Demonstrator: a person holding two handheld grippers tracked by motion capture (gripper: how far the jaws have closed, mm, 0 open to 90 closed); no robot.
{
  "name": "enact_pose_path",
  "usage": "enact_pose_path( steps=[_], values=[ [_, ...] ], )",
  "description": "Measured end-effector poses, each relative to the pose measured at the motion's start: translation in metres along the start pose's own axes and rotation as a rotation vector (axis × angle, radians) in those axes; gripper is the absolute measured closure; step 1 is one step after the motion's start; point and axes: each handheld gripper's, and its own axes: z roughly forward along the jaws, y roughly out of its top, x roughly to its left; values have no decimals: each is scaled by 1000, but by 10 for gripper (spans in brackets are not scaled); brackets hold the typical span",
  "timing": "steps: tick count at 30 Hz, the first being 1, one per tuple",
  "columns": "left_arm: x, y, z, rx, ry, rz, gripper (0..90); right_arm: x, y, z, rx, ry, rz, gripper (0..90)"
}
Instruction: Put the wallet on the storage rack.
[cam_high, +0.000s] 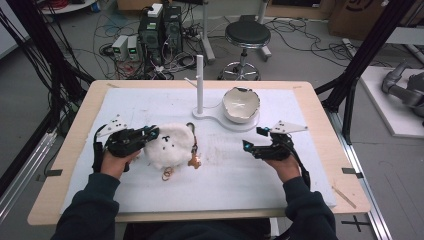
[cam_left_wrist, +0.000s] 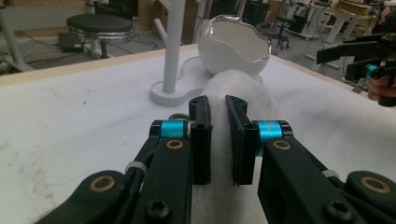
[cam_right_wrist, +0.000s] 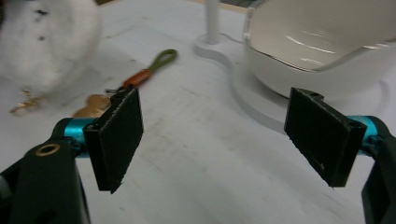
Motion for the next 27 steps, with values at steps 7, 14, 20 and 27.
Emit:
enact_pose_path(
  steps=[7,14,20,27],
  values=[
    [-14,5,16,-34,-40,4,806,28,9,30,48,123,-57,202],
    [-32,7,32,-49,-103,14,806,48,14,57,67,272,-41,308],
    [-41,6,41,-36,-144,15,806,60,16,74,84,357,-34,466],
    [-41,2,45,7,-152,12,748,59,20,65,78,325,-100,769]
  ],
)
